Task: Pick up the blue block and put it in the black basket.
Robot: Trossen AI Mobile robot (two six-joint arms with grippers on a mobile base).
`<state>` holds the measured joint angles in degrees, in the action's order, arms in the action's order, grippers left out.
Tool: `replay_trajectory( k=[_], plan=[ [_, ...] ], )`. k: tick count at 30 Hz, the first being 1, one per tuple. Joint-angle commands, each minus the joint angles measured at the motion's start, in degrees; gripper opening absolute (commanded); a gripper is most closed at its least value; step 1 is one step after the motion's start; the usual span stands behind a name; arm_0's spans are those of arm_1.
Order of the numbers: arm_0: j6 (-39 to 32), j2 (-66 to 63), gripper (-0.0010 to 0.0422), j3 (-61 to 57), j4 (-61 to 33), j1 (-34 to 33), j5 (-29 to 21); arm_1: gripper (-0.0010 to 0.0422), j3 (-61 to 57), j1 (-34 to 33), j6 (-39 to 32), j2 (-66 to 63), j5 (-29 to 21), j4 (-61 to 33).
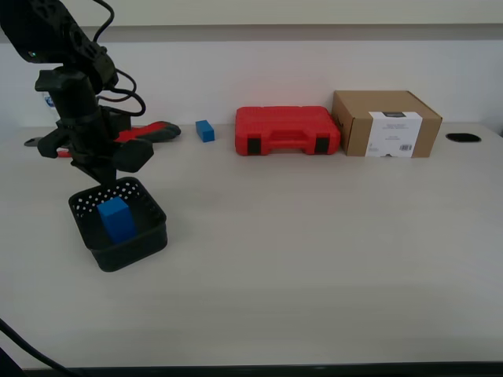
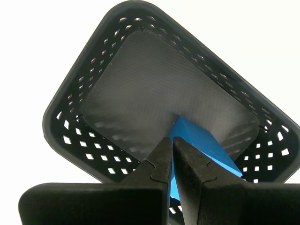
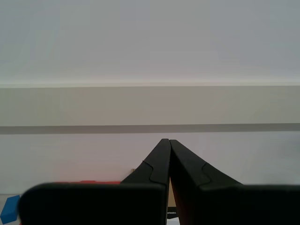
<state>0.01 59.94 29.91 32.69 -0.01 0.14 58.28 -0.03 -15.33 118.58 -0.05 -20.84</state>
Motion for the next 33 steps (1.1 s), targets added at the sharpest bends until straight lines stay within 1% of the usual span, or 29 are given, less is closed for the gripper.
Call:
replay_trajectory(
  k=[1,33],
  plan=[
    [0.02,0.00,0.0000,0.07,0.13,0.07,0.00,0.0000,0.02,-0.02,-0.04,-0.02,0.07,0.17],
    [0.00,0.00,0.0000,0.07,0.07,0.04,0.00,0.0000,0.02,0.00,-0.04,-0.02,0.07,1.70]
  ],
)
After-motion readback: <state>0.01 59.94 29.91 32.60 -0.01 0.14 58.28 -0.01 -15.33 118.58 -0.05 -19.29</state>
